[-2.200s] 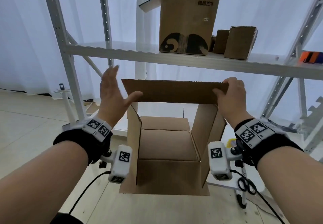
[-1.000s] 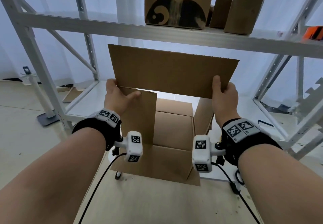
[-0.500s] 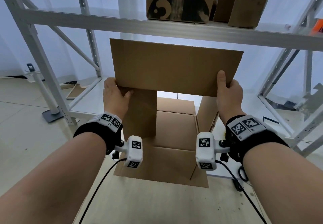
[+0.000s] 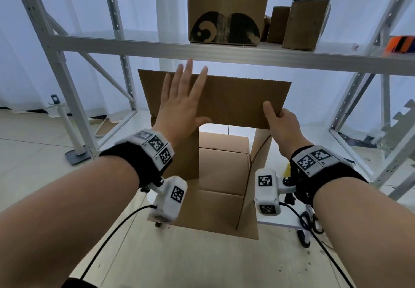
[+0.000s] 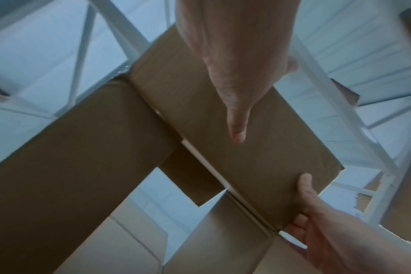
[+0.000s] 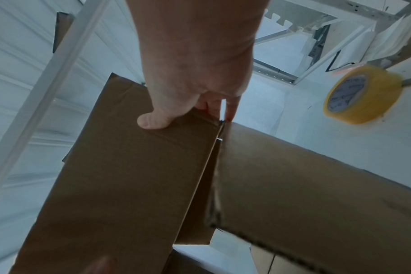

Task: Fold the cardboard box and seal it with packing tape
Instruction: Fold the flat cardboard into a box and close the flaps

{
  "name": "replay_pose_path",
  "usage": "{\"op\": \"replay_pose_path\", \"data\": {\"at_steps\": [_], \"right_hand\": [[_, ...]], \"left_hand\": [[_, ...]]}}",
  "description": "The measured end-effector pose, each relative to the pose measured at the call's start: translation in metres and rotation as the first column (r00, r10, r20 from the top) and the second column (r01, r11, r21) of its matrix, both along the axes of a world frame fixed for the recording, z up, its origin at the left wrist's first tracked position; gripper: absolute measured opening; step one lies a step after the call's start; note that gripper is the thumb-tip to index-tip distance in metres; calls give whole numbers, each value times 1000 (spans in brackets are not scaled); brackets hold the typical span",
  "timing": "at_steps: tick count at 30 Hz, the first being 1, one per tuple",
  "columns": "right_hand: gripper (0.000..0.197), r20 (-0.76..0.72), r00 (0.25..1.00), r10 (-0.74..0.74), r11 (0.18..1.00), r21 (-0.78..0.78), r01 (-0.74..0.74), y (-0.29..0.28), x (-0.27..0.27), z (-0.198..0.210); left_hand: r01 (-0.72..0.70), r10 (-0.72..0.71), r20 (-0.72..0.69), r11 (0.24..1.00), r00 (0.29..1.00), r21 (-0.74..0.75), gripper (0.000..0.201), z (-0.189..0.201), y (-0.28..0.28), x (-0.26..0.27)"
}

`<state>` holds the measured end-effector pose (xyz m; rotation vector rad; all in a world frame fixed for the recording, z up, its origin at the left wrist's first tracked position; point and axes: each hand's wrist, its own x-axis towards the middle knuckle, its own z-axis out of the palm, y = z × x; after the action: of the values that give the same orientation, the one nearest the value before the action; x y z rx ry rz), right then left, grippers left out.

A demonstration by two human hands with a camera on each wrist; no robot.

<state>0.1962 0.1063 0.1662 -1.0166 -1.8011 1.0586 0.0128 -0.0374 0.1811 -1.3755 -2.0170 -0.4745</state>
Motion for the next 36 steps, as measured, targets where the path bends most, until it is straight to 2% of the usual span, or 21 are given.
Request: {"op": "replay_pose_path", "data": {"at_steps": [3, 6, 7, 9, 14, 17, 20, 23, 27, 36], "right_hand": [[48, -12, 998, 59, 998, -11, -59, -3, 7, 0], [46, 18, 993, 114, 993, -29, -114, -1, 16, 1], [41, 45, 989, 139, 990, -20, -139, 0, 19, 2], [32, 135, 972, 190, 981, 13, -193, 2, 26, 3], [56, 385, 882, 270, 947, 58, -315, 9, 46, -4], [68, 447, 851, 277, 940, 56, -336, 15, 44, -11], [66, 339, 910, 237, 952, 108, -288, 15, 35, -20], [50, 270, 956, 112, 964, 205, -171, 18, 26, -31], [26, 191, 981, 28, 949, 304, -86, 26, 17, -45], [14, 34, 998, -61, 928, 369, 45, 28, -7, -66]], "left_hand": [[-19, 17, -26, 995, 1000, -101, 96, 21, 15, 10], [-3, 2, -20, 999, 1000, -45, 49, 27, 23, 12], [3, -4, -22, 1000, 1000, -6, 41, 28, 25, 12], [12, -11, -21, 999, 1000, 47, 37, 28, 27, 10], [69, -68, -11, 985, 998, 158, 35, 11, 33, 5], [90, -81, -59, 980, 995, 180, 45, -4, 35, 3], [97, -81, -94, 977, 992, 189, 50, -10, 35, 1], [124, -95, -120, 957, 988, 261, 38, -12, 34, 2], [183, -139, -141, 907, 980, 379, 26, -19, 33, 1], [197, -154, -133, 881, 979, 430, 25, -22, 24, -8]]}}
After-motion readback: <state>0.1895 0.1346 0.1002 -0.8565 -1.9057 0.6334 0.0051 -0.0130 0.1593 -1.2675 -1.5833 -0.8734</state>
